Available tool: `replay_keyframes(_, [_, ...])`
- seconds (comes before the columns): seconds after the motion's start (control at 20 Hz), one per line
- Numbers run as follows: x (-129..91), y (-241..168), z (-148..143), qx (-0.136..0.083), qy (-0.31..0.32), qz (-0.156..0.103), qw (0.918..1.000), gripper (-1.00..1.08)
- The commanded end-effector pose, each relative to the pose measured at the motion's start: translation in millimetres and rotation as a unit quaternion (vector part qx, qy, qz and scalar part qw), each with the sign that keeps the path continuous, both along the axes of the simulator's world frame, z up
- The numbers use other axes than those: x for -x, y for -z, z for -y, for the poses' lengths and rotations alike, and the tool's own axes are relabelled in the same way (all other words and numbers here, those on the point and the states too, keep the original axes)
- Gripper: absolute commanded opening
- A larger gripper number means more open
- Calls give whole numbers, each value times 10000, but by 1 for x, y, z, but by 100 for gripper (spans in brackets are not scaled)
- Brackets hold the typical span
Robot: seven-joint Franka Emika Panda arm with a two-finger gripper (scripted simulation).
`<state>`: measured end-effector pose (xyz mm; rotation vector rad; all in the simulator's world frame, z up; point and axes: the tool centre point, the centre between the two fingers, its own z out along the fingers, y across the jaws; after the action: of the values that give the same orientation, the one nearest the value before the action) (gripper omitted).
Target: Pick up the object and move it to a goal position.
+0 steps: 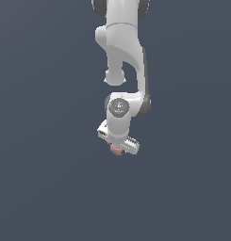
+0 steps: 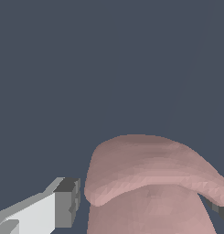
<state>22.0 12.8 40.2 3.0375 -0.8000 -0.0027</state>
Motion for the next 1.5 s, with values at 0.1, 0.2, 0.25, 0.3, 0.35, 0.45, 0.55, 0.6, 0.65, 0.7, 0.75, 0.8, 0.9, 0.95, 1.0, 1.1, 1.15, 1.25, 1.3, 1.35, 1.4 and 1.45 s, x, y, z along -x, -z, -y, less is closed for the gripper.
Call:
replay_keyframes(0.1, [-1, 1, 0, -1, 0, 9, 10000, -100])
replay_keyframes(0.2, [-1, 1, 0, -1, 0, 9, 10000, -100])
replay_keyframes(0.25, [-1, 1, 0, -1, 0, 9, 10000, -100])
replay_keyframes(0.3, [-1, 1, 0, -1, 0, 9, 10000, -100])
replay_keyframes(0.35, [-1, 1, 0, -1, 0, 9, 10000, -100])
replay_keyframes(0.45, [-1, 1, 0, -1, 0, 9, 10000, -100])
replay_keyframes(0.55, [-1, 0, 0, -1, 0, 9, 10000, -100])
replay_keyframes(0.6, [-1, -1, 0, -1, 0, 9, 10000, -100])
replay_keyframes(0.65, [0, -2, 1, -1, 0, 9, 10000, -100])
replay_keyframes(0.7, [0, -3, 1, -3, -1, 10, 10000, -100])
replay_keyframes(0.75, [1, -5, 2, -3, -1, 10, 10000, -100])
replay_keyframes(0.8, [2, -8, 4, -3, -1, 10, 10000, -100])
replay_keyframes(0.9, [4, -14, 7, -3, -1, 10, 10000, -100])
replay_keyframes(0.95, [5, -18, 9, -3, -1, 10, 10000, -100])
replay_keyframes(1.0, [6, -23, 11, -3, -1, 10, 10000, -100])
replay_keyframes(1.1, [9, -33, 16, -3, -1, 10, 10000, -100])
replay_keyframes(1.15, [11, -39, 19, -6, 1, 9, 10000, -100])
replay_keyframes(1.25, [15, -53, 25, -6, 1, 9, 10000, -100])
replay_keyframes(1.3, [17, -60, 29, -6, 1, 9, 10000, -100])
replay_keyframes(1.35, [20, -68, 33, -9, 2, 9, 10000, -100])
replay_keyframes(1.4, [23, -77, 37, -9, 2, 9, 10000, -100])
replay_keyframes(1.45, [25, -86, 42, -9, 2, 9, 10000, -100])
